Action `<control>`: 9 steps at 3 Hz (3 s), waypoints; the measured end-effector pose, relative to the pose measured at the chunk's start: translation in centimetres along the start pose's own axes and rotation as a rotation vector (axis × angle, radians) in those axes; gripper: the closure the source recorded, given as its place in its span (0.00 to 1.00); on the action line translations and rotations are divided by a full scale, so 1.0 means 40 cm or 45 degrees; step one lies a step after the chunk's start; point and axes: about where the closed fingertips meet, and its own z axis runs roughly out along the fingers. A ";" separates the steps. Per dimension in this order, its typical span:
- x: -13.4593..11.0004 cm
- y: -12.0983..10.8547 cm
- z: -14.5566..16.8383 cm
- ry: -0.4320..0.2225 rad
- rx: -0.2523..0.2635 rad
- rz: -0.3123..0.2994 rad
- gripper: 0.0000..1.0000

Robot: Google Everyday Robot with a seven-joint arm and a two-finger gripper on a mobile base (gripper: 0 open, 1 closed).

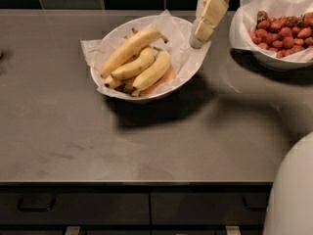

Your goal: Pick banana from white bowl

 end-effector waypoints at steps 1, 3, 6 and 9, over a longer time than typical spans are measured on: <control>-0.015 -0.027 0.002 -0.024 0.046 -0.004 0.00; -0.041 -0.101 0.105 -0.107 -0.013 -0.013 0.00; -0.082 -0.170 0.199 -0.183 -0.024 -0.018 0.18; -0.032 -0.188 0.306 -0.151 -0.080 0.034 0.19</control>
Offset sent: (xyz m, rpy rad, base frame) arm 0.0299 0.0166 -0.0146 0.0675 0.0272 0.0117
